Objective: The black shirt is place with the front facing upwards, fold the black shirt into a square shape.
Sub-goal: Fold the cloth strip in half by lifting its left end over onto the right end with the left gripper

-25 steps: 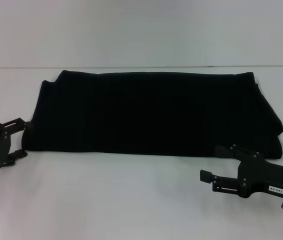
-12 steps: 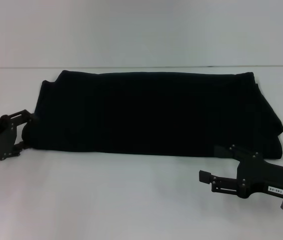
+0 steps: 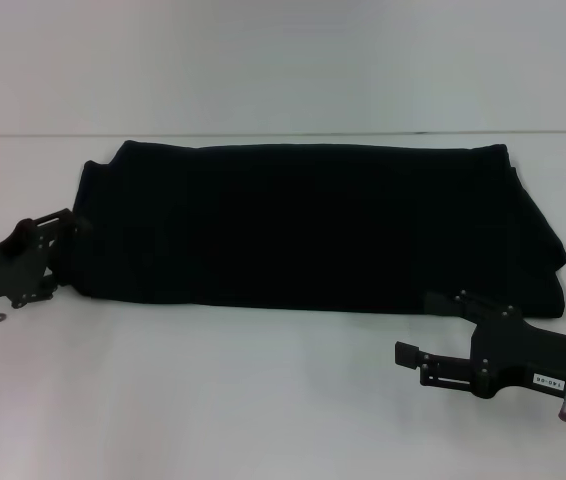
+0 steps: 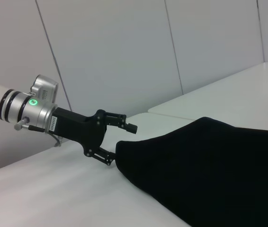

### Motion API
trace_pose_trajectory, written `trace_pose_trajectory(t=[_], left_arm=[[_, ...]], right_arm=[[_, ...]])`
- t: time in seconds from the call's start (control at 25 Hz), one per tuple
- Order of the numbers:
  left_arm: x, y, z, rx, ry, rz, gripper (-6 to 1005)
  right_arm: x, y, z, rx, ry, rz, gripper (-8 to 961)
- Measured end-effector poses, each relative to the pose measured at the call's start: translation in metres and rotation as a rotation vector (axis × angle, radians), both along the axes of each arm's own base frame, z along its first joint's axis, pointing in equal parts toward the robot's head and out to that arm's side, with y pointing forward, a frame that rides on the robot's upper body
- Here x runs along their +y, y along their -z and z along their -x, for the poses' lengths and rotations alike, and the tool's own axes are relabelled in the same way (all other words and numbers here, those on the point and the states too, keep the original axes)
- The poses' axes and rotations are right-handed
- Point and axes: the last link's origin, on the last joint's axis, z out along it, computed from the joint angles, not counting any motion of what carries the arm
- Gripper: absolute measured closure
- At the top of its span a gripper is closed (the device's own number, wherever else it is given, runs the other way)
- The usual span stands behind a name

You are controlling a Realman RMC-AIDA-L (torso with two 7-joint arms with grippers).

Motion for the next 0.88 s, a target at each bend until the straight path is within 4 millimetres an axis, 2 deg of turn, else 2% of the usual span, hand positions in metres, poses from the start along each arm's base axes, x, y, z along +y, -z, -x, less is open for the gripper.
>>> trace_pose_trajectory(t=[0.32, 0.56, 0.76, 0.88], left_arm=[[-0.001, 0.005, 0.001, 0.039, 0.018, 0.016, 279], [0.001, 0.013, -0.002, 0.103, 0.058, 0.054, 488], [0.003, 0.012, -0.002, 0.123, 0.070, 0.047, 724], [0.004, 0.012, -0.003, 0.133, 0.081, 0.040, 778]], right_arm=[[0.000, 0.000, 0.001, 0.005, 0.002, 0.009, 7], [0.001, 0.001, 0.003, 0.010, -0.005, 0.013, 7], [0.001, 0.001, 0.004, 0.011, -0.007, 0.014, 7], [0.001, 0.001, 0.004, 0.011, -0.009, 0.014, 7]])
